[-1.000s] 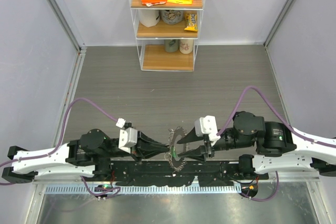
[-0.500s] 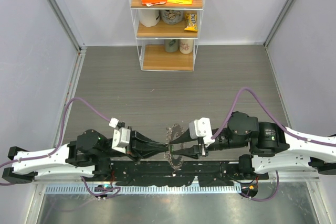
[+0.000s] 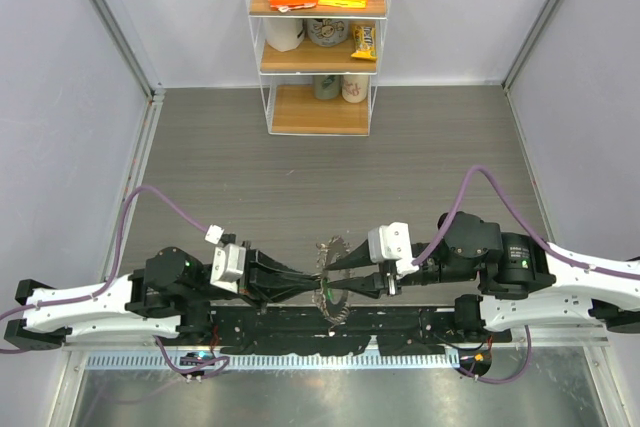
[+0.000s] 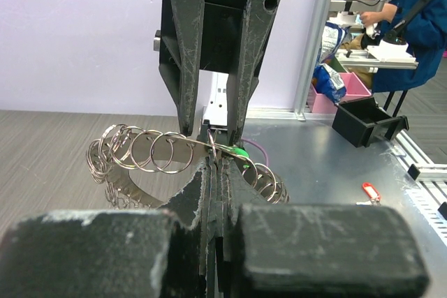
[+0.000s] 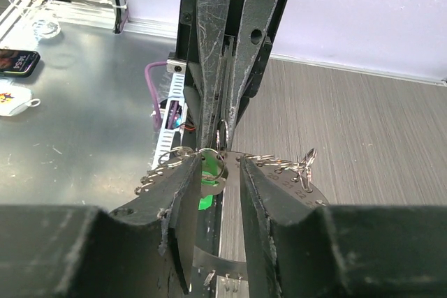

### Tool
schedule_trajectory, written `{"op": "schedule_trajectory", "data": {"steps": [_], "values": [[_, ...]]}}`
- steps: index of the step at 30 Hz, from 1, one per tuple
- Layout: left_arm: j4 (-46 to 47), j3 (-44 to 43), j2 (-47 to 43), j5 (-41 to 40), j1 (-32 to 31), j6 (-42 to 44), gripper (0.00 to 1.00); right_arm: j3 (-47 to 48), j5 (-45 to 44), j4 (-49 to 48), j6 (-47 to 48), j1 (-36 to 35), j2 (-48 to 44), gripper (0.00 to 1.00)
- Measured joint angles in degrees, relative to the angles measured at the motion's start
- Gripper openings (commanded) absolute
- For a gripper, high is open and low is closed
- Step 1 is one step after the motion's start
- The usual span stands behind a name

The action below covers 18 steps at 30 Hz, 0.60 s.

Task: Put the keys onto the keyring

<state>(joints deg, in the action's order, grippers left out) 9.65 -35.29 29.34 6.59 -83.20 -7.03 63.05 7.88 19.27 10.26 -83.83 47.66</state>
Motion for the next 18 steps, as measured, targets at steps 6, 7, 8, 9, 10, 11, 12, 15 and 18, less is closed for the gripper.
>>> {"op": "schedule_trajectory", "data": {"steps": [6, 7, 8, 9, 10, 11, 12, 15, 18], "values": [[0.00, 0.11, -0.02, 0.11, 0.00, 0.00, 0.00, 0.00, -0.26, -0.50, 0.17, -0.11, 0.96, 0.34], [0.00, 0.17, -0.11, 0.11, 0.00, 0.00, 0.00, 0.00, -0.28, -0.57, 0.20, -0.11, 1.09, 0.34], [0.00, 0.26, -0.24, 0.11, 0.00, -0.02, 0.00, 0.00, -0.28, -0.66, 0.20, -0.11, 1.20, 0.33], [0.02, 0.35, -0.37, 0.11, 0.00, 0.00, 0.00, 0.00, -0.28, -0.76, 0.20, -0.11, 1.27, 0.33], [0.02, 0.39, -0.48, 0.11, 0.00, -0.02, 0.00, 0.00, -0.28, -0.87, 0.22, -0.15, 1.38, 0.33], [0.02, 0.44, -0.55, 0.11, 0.00, -0.02, 0.00, 0.00, -0.28, -0.96, 0.24, -0.20, 1.49, 0.32], [0.02, 0.46, -0.61, 0.11, 0.00, -0.02, 0.00, 0.00, -0.28, -1.05, 0.26, -0.22, 1.55, 0.32], [0.02, 0.50, -0.74, 0.13, 0.00, -0.02, 0.00, 0.00, -0.31, -1.27, 0.37, -0.37, 1.73, 0.29], [0.02, 0.55, -0.74, 0.11, 0.00, -0.02, 0.00, 0.00, -0.31, -1.27, 0.42, -0.46, 1.84, 0.23]]}}
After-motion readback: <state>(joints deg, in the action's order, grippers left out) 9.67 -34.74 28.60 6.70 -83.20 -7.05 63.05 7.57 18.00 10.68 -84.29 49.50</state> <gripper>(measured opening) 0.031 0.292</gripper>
